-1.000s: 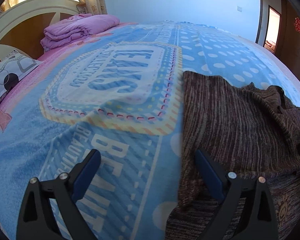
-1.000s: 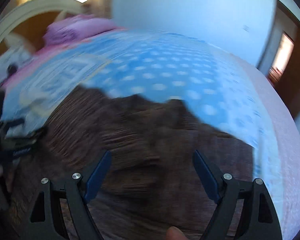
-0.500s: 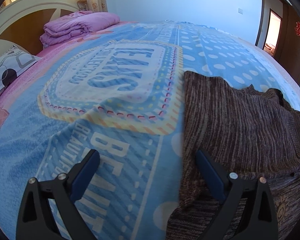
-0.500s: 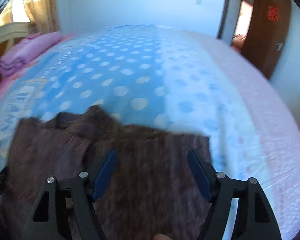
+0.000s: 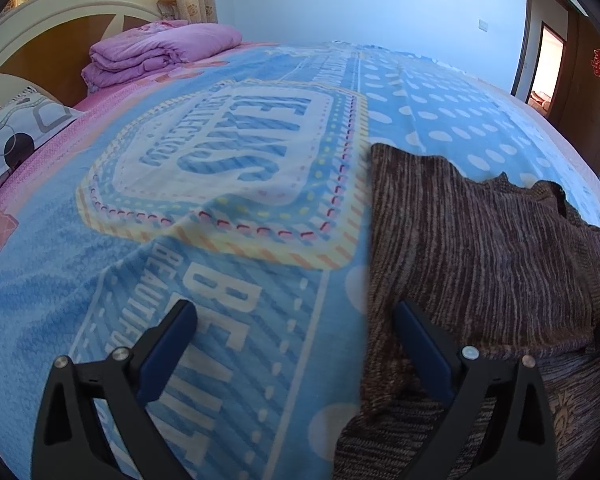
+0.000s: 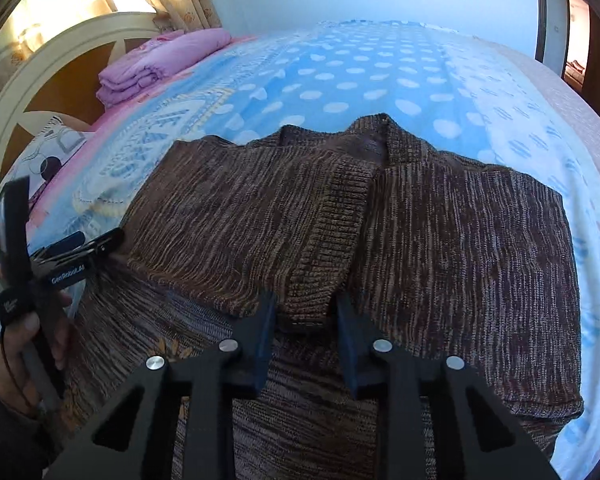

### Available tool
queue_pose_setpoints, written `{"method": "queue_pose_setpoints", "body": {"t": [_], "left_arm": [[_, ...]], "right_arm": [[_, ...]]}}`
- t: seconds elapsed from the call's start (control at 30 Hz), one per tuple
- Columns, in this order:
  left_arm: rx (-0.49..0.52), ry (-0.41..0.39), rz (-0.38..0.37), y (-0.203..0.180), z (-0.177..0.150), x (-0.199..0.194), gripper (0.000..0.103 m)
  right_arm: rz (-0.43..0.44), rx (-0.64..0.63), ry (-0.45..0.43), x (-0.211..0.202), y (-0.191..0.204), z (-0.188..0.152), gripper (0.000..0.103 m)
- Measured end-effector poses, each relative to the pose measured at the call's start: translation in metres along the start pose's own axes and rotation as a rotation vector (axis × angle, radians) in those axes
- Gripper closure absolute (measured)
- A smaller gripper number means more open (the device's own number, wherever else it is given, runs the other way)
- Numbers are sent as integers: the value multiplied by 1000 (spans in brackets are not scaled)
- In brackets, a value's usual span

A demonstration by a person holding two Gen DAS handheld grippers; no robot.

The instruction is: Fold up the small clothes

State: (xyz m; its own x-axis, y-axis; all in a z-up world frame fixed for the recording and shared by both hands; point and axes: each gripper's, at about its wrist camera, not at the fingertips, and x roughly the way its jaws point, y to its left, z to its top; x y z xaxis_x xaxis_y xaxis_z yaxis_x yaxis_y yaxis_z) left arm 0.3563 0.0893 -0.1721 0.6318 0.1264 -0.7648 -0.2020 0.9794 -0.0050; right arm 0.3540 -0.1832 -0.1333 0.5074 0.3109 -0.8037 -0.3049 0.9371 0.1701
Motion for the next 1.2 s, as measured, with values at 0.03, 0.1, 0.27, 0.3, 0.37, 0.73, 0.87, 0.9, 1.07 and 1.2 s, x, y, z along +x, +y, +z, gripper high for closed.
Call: {"method": "queue_pose_setpoints", "body": {"t": [0.03, 0.1, 0.27, 0.3, 0.37, 0.73, 0.87, 0.9, 1.07, 1.2], "left_arm": [[0, 1, 0, 0, 0, 0, 1], [0, 4, -1, 0, 0, 0, 0], [-3, 12, -16, 1, -1, -1, 0], [-1, 14, -17, 1, -2, -2, 0], [3, 13, -13, 0, -4, -3, 0], [16, 11, 6, -2, -5, -3, 0], [18, 12, 3, -2, -4, -3, 0], [19, 13, 3, -2, -4, -3, 0], [21, 16, 3, -3, -5, -3, 0], [14, 33, -14, -2, -4, 1, 0]], "right_arm": [[-2, -13, -8, -6, 2, -2, 96], [-17, -45, -31, -17, 7, -5, 96], [-65, -68, -2, -7, 5, -16, 96], [-64, -67, -3, -6, 3, -17, 96], [-81, -72, -13, -11, 5, -16, 96], [-165, -231, -48, 10, 57, 2, 82], [-140, -184, -38, 12, 40, -7, 82], [-136, -169, -32, 10, 35, -8, 82], [-105, -147, -66, 1, 23, -21, 79], [-100, -132, -82, 6, 22, -22, 78]]}}
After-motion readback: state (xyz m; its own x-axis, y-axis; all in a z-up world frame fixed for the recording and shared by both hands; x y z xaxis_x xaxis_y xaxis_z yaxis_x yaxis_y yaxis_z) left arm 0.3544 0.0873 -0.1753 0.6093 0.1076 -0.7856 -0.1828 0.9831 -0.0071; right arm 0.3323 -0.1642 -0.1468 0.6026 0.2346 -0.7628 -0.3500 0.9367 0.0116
